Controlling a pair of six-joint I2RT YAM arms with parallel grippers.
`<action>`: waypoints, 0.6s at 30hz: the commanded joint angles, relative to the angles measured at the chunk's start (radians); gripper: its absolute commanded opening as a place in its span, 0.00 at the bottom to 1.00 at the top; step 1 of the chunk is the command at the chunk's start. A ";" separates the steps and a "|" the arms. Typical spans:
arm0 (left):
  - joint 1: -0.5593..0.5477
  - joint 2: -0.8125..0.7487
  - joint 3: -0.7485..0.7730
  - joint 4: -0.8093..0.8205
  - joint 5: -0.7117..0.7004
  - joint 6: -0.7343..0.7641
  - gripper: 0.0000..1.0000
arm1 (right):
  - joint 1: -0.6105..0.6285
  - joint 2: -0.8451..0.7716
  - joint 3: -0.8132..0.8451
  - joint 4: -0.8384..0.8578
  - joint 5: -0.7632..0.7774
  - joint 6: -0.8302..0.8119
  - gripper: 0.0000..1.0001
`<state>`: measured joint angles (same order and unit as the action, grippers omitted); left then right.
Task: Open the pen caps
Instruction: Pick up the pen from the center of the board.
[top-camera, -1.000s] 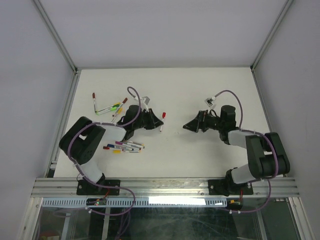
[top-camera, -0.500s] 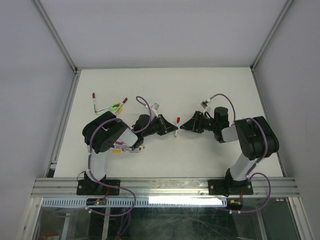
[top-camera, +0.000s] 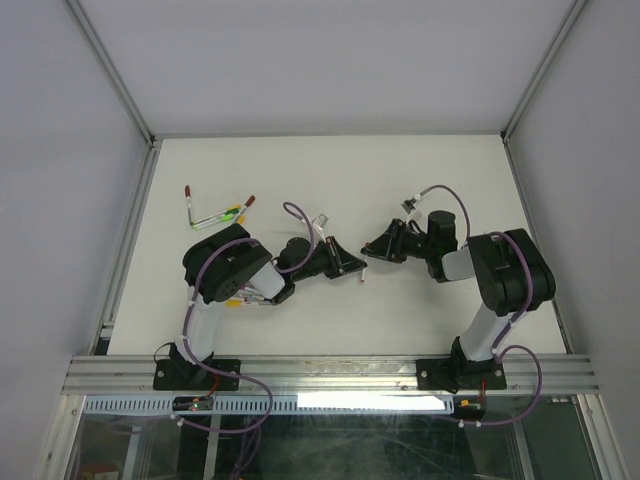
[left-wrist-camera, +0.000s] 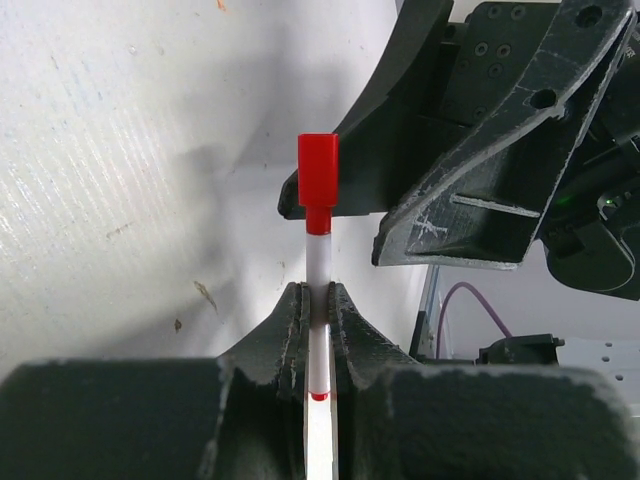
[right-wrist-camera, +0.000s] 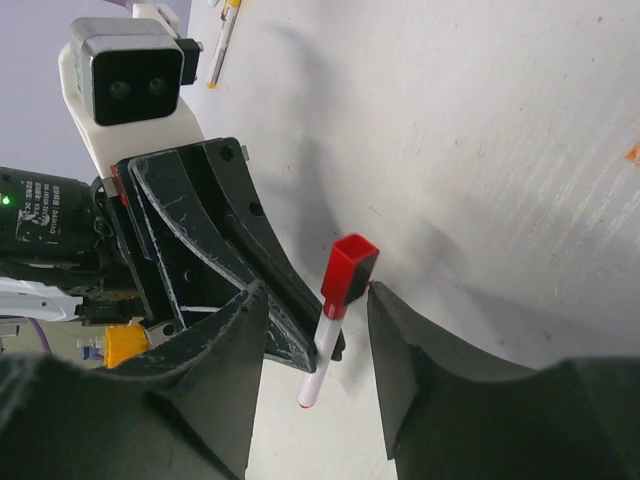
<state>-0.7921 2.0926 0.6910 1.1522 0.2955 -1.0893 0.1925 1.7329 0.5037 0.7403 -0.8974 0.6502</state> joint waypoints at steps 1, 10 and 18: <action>-0.007 0.003 0.024 0.094 -0.003 -0.025 0.00 | 0.004 0.007 0.040 0.013 -0.008 0.001 0.48; -0.008 0.017 0.030 0.120 0.005 -0.046 0.00 | 0.012 0.013 0.057 -0.025 -0.016 -0.020 0.34; -0.009 0.013 0.019 0.141 0.021 -0.047 0.00 | 0.012 -0.003 0.071 -0.042 -0.034 -0.032 0.02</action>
<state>-0.7925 2.1098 0.6998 1.1927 0.3008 -1.1187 0.1955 1.7466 0.5404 0.6788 -0.8951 0.6338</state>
